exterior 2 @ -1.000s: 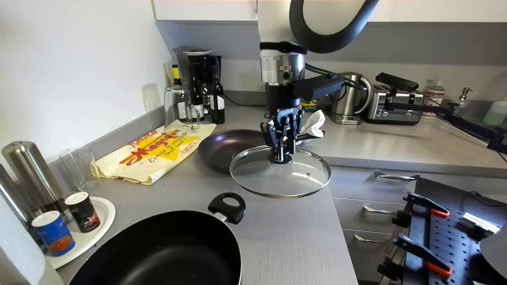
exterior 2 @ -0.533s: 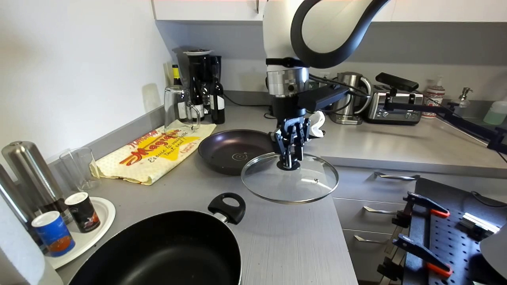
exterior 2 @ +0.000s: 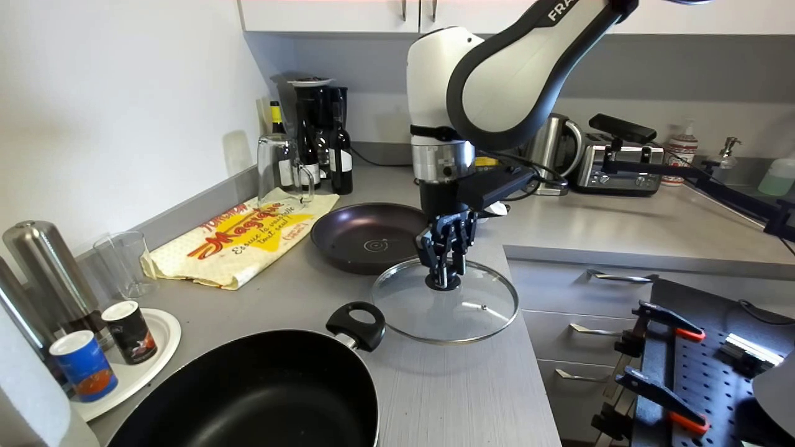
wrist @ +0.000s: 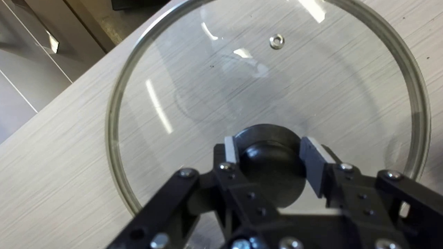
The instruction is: Move the lid closer to the pan
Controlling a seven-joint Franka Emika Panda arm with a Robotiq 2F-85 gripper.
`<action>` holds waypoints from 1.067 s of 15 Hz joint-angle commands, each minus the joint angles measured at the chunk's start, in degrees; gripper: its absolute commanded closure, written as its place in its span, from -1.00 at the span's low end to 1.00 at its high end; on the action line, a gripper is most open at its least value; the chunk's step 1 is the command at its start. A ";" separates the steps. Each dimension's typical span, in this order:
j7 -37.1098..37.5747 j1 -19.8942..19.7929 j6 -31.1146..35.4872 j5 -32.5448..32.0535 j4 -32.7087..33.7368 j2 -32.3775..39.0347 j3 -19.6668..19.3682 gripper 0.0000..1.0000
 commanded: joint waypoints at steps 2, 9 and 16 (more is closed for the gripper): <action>1.97 1.31 4.44 -0.22 0.61 2.78 -0.84 0.53; 3.98 3.09 7.25 -1.00 1.12 7.04 -2.18 0.53; 4.59 4.33 7.23 -1.30 1.39 7.60 -3.07 0.53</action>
